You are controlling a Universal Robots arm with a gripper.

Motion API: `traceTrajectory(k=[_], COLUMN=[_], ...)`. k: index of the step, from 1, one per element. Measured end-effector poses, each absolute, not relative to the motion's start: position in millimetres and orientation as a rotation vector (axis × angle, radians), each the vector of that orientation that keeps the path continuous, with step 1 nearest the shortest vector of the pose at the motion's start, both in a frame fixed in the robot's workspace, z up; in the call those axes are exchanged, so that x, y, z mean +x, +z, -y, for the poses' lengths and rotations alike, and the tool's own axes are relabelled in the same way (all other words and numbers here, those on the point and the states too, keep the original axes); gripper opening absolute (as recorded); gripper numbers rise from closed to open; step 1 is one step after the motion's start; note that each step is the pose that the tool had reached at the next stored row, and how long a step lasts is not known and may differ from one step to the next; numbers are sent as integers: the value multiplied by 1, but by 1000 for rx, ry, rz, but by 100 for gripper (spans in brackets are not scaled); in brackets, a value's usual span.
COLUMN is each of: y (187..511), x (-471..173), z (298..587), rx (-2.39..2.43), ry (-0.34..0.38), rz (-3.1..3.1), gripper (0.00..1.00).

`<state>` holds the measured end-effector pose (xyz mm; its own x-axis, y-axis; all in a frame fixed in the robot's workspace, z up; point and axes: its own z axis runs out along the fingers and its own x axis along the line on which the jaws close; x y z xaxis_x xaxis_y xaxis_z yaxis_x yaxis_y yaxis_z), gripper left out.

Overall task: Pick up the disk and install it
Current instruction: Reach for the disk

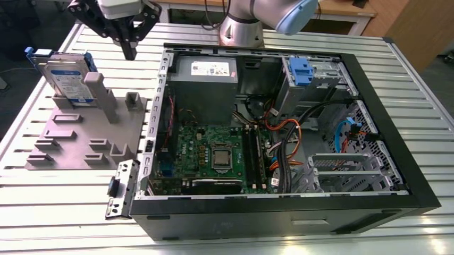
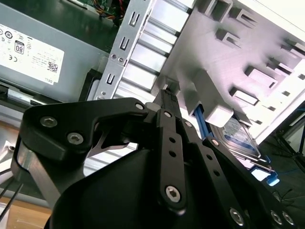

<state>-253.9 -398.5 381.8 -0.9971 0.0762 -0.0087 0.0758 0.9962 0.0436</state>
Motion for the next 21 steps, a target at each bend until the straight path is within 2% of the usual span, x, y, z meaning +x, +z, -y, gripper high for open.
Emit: traceTrajectory(k=[21], y=[380], x=[-272], z=[395], rx=[121], ry=[74], rz=[-3141], gripper=[11])
